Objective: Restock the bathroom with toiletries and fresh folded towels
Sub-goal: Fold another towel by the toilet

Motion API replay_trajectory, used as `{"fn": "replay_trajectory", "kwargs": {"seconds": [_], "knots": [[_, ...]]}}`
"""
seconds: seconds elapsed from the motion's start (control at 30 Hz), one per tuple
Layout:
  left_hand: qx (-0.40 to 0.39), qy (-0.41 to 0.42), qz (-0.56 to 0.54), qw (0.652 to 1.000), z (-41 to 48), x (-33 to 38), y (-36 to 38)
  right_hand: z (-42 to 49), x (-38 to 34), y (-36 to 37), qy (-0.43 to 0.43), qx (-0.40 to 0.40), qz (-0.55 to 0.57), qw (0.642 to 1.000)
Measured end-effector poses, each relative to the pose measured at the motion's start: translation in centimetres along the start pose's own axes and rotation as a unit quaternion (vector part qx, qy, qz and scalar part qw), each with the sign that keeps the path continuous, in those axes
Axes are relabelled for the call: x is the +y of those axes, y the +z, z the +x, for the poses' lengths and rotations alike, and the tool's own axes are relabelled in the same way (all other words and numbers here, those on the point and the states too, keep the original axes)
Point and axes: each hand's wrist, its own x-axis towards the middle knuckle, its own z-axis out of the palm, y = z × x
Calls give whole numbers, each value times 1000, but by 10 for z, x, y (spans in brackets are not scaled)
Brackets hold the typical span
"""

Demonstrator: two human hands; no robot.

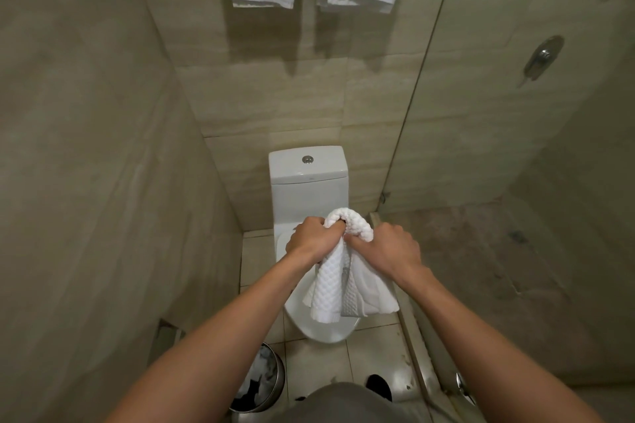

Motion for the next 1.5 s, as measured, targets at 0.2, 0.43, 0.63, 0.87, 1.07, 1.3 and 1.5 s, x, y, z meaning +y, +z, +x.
{"fn": "replay_trajectory", "kwargs": {"seconds": [0.2,0.43,0.63,0.87,1.07,1.3,1.5], "knots": [[-72,-5,-94,993,-3,3,1,11,0,0,-4,30,54,998],[-22,31,-159,987,3,12,13,25,12,6,-38,-9,107,993],[18,40,-159,986,14,13,15,23,28,15,-113,-77,207,969],[37,1,-220,975,18,15,15,25,26,12,-78,-119,327,934],[1,-22,-229,973,20,16,15,19,28,12,-145,-159,357,909],[-80,-61,-254,962,22,22,-2,31,37,19,-186,-114,282,935],[-135,-145,-237,951,35,21,-26,36,47,19,-280,-132,174,935]]}}
